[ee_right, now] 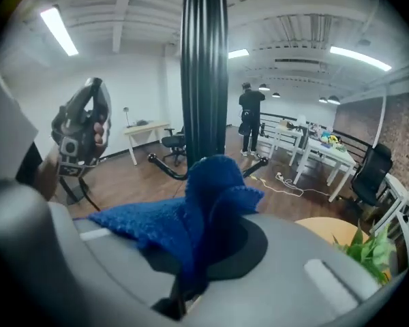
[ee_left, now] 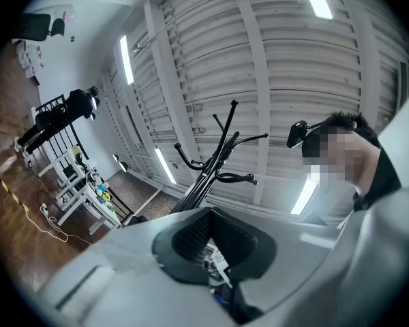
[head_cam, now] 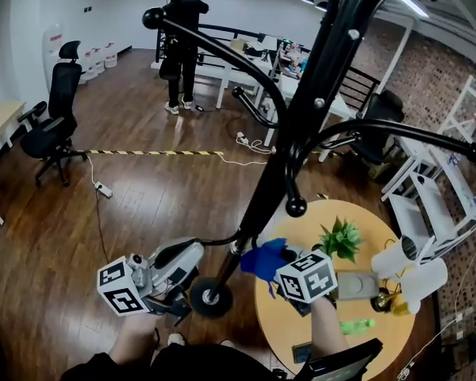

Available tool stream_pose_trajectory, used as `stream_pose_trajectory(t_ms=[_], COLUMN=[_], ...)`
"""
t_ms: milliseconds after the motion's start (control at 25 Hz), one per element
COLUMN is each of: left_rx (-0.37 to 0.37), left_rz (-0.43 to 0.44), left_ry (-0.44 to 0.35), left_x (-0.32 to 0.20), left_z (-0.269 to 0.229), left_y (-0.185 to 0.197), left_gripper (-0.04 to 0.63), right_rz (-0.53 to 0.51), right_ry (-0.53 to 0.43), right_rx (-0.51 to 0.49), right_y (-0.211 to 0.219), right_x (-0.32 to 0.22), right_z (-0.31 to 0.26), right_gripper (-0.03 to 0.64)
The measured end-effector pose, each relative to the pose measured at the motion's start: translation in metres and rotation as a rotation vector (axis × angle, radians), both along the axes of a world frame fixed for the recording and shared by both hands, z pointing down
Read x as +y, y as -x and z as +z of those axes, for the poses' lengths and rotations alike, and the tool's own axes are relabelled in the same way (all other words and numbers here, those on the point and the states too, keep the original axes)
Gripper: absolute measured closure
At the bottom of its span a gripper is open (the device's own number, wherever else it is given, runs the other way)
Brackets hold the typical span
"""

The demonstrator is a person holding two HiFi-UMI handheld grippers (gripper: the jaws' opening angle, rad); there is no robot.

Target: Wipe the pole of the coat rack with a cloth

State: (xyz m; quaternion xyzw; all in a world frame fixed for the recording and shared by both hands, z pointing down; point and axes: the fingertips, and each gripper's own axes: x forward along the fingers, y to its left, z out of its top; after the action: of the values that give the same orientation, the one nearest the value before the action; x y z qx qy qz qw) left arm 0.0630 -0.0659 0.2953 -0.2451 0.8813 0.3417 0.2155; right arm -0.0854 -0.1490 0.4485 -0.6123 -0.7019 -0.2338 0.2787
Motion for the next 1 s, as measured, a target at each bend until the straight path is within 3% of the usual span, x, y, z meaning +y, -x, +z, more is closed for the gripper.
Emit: stream_pose_trajectory(t_ms=[120,240,560,800,1000], left_rx=[0.002,0.002,0.020,0.025,0.019], left_rz=[0.032,0.050,-0.001,-0.066,-0.081], left_ry=[0.002,0.006,0.012,0.027,0.038], left_x=[-0.006,-0.010,0.005,0.019,0.025], left_z=[0.000,0.001,0.006,0.003,-0.002], left_y=[0.013,0.021,0.007,-0.011,-0.018], left_gripper=[0.594,0.594,0.592,0.594,0.594], right_rz=[-0.037,-0.046,0.043,0.095,0.077], right_ry=[0.034,0.065,0.130,0.378,0.741], right_rx=[0.084,0.105,0.075,0.155,0.127], right_y=[-0.013,-0.020,0.013,0.016,0.017], right_x=[-0.028,-0.040,0.011,0.028,0.029], right_z=[-0.016,-0.022,-0.001,-0.053,-0.191], right_gripper=[0.594,0.594,0.594,0.594,0.594])
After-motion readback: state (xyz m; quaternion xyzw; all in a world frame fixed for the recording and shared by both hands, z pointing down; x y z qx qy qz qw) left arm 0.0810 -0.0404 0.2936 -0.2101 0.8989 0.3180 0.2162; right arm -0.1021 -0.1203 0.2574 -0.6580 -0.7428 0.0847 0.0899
